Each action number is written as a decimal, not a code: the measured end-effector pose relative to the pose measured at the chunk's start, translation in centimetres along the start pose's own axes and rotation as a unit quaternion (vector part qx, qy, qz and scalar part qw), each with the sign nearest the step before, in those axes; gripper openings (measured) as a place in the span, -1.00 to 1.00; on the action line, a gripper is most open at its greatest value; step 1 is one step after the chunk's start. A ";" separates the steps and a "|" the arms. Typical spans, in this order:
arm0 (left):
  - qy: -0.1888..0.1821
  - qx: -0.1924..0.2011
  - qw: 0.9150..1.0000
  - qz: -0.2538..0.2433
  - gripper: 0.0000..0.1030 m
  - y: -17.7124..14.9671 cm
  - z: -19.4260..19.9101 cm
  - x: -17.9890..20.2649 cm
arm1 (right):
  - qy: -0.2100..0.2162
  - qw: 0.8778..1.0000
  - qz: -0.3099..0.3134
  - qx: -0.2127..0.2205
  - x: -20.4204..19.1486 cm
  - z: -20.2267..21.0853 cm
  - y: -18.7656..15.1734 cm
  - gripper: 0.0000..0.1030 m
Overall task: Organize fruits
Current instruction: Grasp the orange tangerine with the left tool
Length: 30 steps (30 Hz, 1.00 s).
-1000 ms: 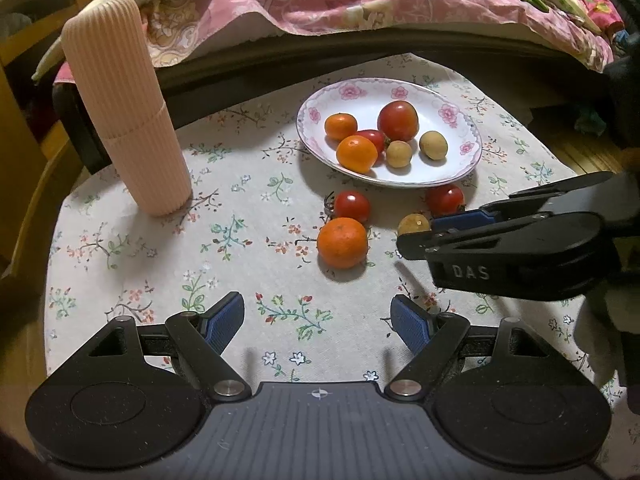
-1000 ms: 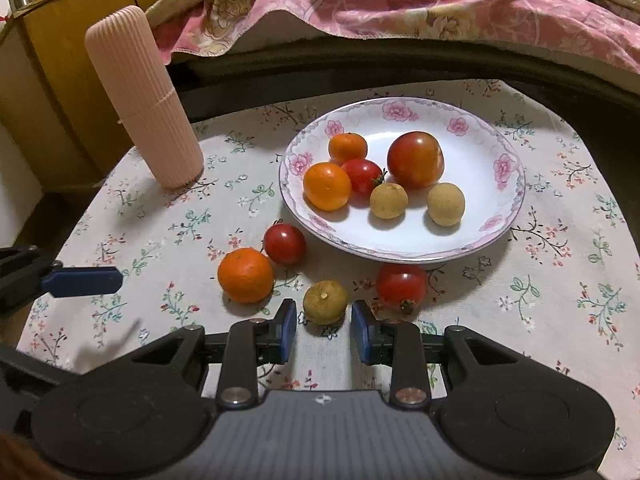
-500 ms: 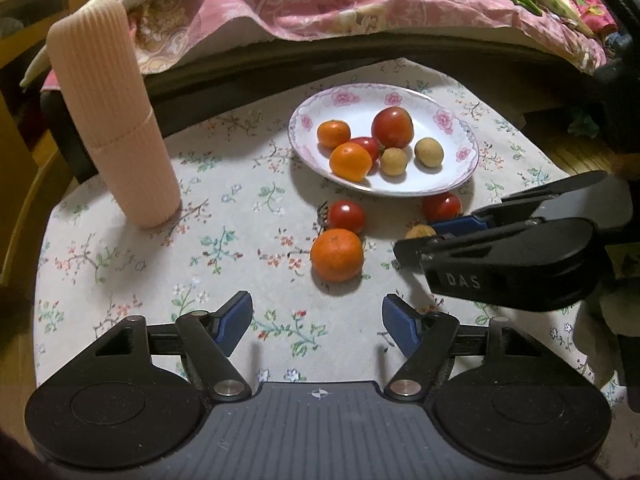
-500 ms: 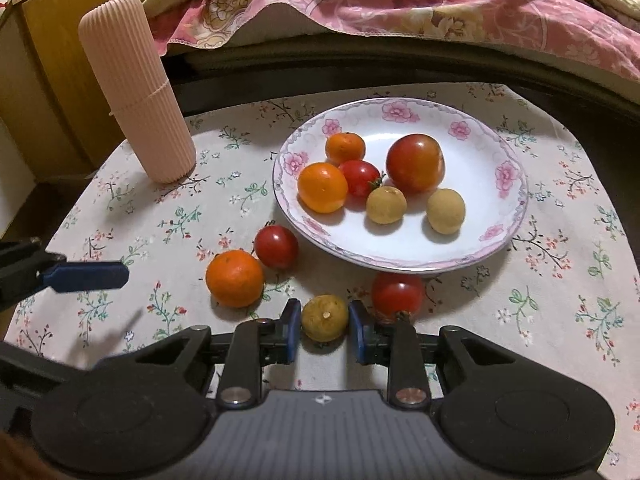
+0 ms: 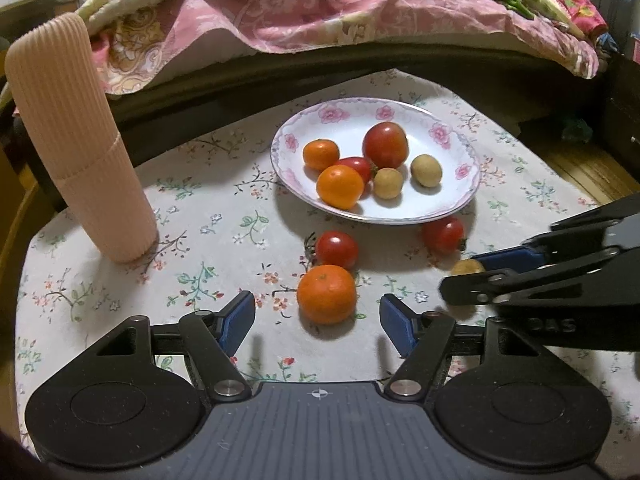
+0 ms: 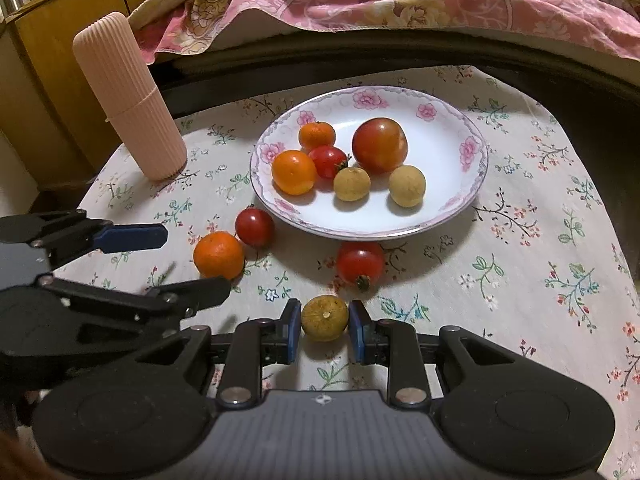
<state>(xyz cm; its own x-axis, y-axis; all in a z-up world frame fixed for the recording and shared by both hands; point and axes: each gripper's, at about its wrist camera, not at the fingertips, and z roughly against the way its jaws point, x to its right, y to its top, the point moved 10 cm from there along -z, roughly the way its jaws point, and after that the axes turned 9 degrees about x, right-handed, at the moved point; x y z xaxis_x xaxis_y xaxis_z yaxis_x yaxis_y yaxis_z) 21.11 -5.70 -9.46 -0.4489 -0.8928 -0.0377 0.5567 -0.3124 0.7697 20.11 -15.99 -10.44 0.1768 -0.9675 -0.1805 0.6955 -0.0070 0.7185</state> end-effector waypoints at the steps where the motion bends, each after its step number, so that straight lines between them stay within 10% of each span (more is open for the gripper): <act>1: 0.001 0.000 1.000 0.001 0.46 -0.1 -0.2 -0.1 | -0.001 1.000 -0.001 -0.001 0.1 0.0 0.0 -0.43; 30: -0.025 -0.014 1.000 0.006 -0.15 -0.3 -1.9 1.0 | 0.003 1.000 -0.003 -0.010 0.3 0.2 -0.1 -0.43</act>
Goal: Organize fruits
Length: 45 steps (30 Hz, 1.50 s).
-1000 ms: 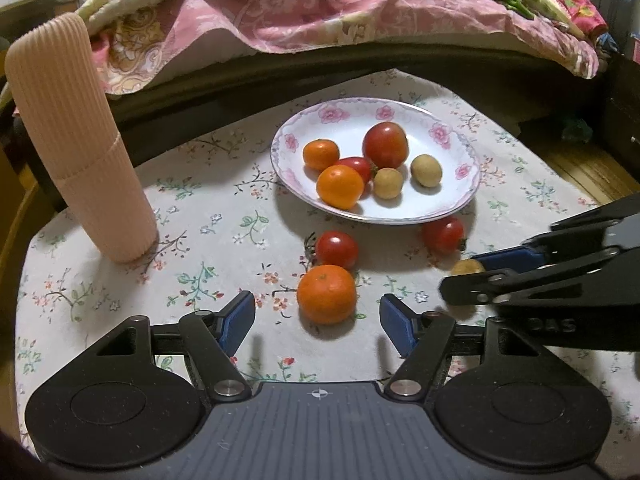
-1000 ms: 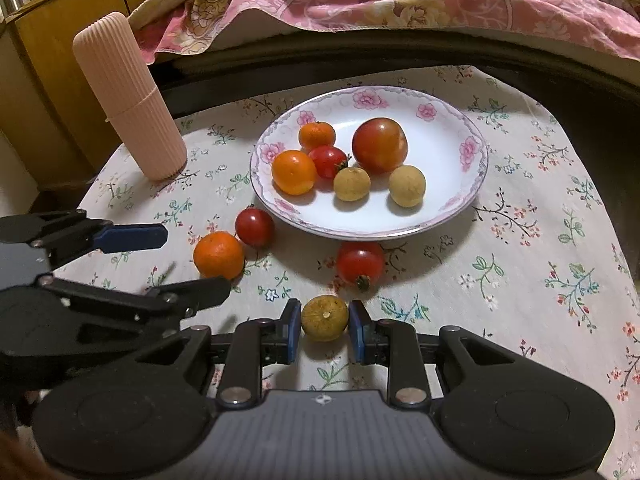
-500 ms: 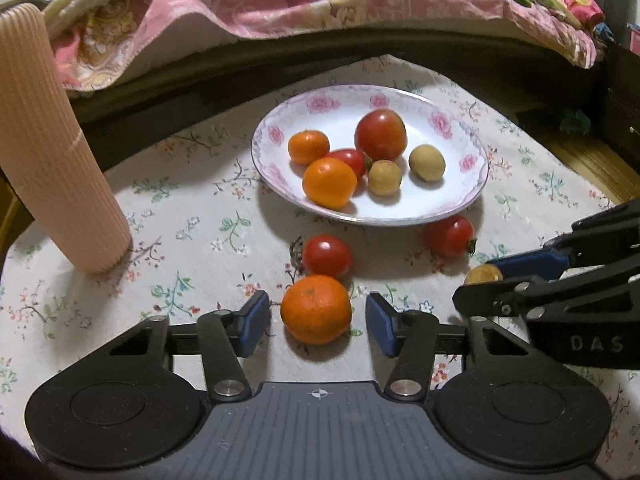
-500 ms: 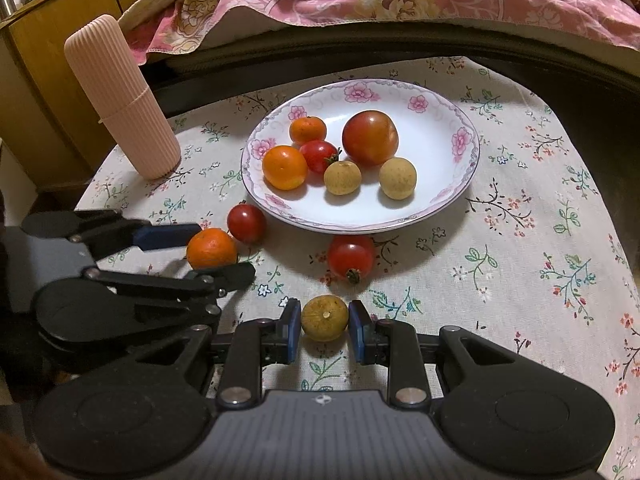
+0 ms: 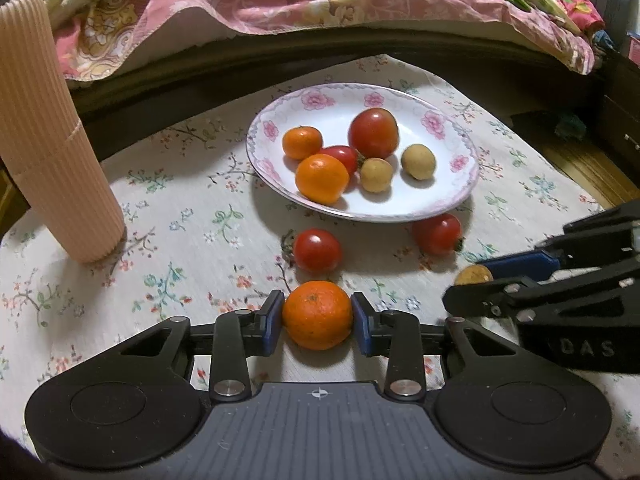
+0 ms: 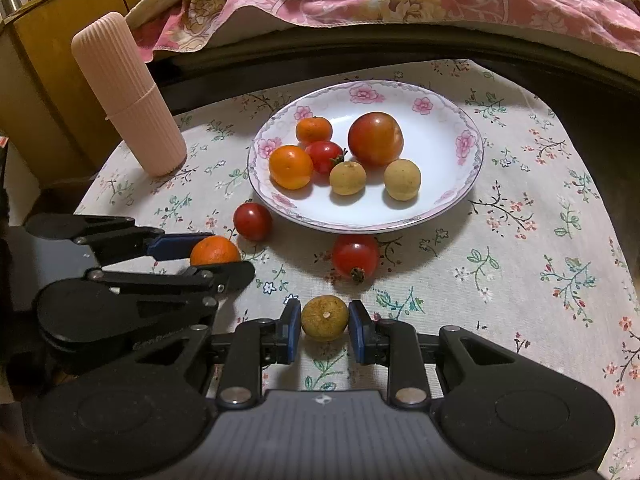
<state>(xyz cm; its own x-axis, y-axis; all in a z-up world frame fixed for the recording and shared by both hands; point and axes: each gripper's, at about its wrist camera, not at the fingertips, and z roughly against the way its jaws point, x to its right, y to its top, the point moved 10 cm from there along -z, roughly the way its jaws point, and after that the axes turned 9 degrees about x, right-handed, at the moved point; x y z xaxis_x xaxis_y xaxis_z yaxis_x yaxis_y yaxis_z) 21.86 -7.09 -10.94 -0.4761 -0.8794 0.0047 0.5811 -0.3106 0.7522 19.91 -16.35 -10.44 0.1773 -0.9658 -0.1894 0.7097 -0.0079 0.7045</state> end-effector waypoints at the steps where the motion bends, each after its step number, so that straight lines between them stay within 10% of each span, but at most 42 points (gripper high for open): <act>1: -0.002 -0.002 1.000 0.000 -0.15 -0.2 0.2 0.1 | 0.001 1.000 0.002 -0.001 0.0 0.1 0.0 -0.43; 26: -0.013 -0.033 0.998 -0.046 -0.13 -5.8 5.9 3.1 | 0.042 0.994 0.101 -0.030 -1.9 2.3 -4.0 -0.43; 45: -0.017 -0.035 0.997 -0.061 0.29 -6.2 6.6 3.0 | 0.053 0.992 0.111 -0.036 -2.1 2.7 -4.5 -0.26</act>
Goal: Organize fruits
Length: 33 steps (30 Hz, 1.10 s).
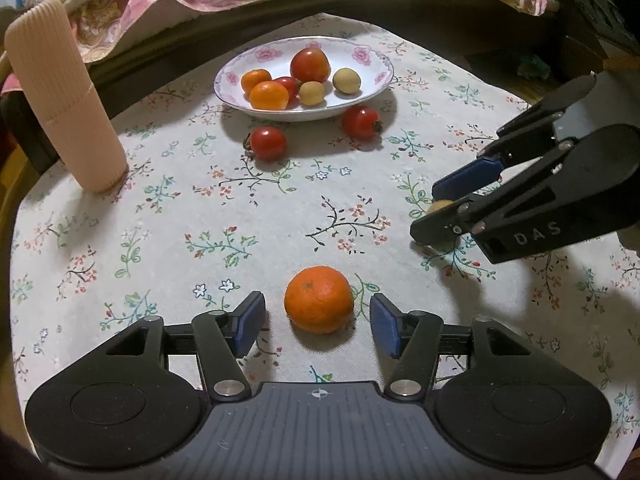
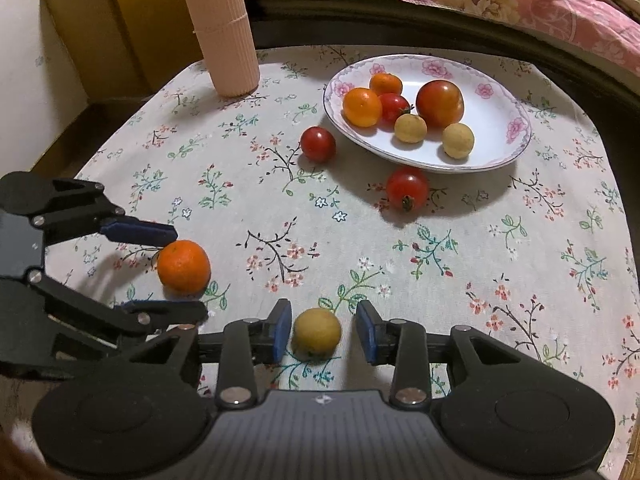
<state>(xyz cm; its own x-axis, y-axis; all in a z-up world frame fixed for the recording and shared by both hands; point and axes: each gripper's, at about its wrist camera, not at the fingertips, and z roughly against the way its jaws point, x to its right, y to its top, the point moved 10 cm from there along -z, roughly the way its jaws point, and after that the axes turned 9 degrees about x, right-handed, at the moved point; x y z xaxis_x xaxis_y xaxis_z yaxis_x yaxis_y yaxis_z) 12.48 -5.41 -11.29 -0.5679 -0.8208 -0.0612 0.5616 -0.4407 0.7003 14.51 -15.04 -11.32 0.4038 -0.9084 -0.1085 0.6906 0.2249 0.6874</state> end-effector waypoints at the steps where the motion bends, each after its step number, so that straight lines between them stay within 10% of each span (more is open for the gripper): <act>1: 0.000 0.000 1.000 0.001 0.31 0.0 0.0 -0.1 | 0.002 1.000 0.000 -0.001 0.0 0.0 -0.1 -0.26; 33: -0.012 0.000 1.000 0.009 0.38 0.1 -0.7 0.9 | -0.010 1.000 0.015 -0.009 -0.6 1.2 -1.8 -0.25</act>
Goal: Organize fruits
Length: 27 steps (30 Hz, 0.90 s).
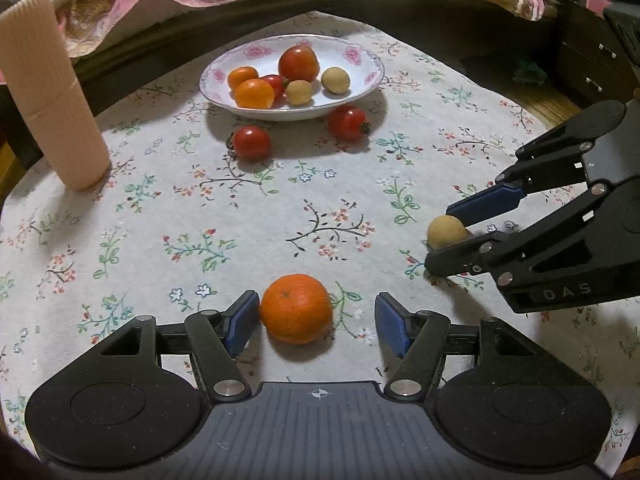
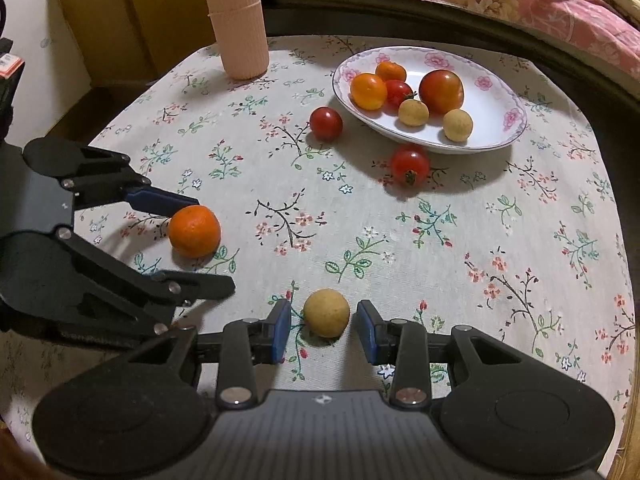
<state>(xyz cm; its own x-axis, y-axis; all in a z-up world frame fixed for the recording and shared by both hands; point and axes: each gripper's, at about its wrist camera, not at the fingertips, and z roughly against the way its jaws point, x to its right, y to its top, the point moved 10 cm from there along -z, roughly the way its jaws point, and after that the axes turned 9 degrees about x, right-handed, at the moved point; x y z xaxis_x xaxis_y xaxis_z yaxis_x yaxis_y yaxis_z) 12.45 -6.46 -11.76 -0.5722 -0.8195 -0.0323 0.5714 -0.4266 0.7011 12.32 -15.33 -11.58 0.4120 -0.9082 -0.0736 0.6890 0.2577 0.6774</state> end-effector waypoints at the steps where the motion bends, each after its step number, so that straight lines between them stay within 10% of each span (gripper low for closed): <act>1: 0.001 -0.001 1.000 0.001 0.34 0.0 0.0 0.0 | -0.001 1.000 -0.003 -0.001 0.0 0.0 0.0 -0.25; 10: 0.006 0.003 1.000 0.019 -0.14 0.5 0.0 -0.4 | -0.024 0.999 -0.034 -0.001 0.8 0.6 -0.2 -0.45; 27: 0.002 0.024 0.999 0.040 -0.15 3.5 0.1 -0.4 | -0.040 0.996 -0.073 0.044 3.0 1.9 3.0 -0.45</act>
<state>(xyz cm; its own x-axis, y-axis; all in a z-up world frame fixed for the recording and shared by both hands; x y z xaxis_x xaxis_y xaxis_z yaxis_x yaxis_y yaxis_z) 14.61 -7.59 -9.27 -0.5232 -0.8519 0.0233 0.5864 -0.3401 0.7351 14.48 -17.89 -8.34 0.2604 -0.9580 -0.1199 0.6821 0.0947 0.7251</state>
